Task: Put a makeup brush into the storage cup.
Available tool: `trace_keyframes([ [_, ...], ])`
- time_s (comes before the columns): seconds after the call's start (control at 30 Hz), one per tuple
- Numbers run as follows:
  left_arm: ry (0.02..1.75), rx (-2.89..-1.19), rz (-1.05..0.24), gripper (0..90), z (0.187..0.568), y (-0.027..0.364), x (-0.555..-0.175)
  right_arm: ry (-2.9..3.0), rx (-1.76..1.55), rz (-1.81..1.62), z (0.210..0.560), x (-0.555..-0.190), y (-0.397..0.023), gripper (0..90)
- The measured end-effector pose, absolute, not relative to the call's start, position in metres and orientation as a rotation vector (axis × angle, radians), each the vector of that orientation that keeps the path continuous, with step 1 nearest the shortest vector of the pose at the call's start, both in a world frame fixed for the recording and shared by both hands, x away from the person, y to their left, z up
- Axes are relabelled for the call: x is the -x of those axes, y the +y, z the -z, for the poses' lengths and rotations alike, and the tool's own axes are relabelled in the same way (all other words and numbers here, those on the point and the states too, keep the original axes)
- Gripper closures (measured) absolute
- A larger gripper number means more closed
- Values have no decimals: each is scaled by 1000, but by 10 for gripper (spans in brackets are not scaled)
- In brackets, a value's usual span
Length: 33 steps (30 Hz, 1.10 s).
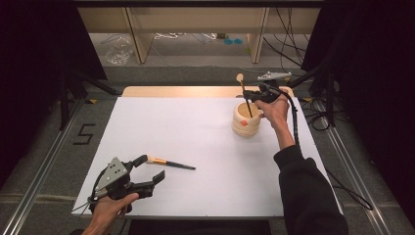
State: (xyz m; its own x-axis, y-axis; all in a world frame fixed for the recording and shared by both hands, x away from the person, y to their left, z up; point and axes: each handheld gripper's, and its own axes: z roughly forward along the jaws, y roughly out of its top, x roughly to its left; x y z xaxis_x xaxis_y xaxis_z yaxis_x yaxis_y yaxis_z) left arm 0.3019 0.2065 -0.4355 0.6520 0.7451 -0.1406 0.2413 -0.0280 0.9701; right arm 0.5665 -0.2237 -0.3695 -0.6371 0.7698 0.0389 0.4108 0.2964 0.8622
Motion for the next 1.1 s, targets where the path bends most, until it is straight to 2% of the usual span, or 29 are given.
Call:
trace_keyframes([
  [0.83, 824, -1582, -487, 158, 436, 207, -303, 2241, -1110, -1207, 381, -566, -222, 837],
  [0.97, 833, -1589, -490, 158, 435, 207, -302, 2238, -1123, -1198, 380, -565, -223, 766],
  [1.03, 833, -1589, -490, 158, 435, 207, -302, 2233, -1160, -1194, 378, -564, -223, 652],
  [1.1, 834, -1589, -491, 158, 435, 207, -302, 2237, -1157, -1197, 377, -564, -223, 606],
])
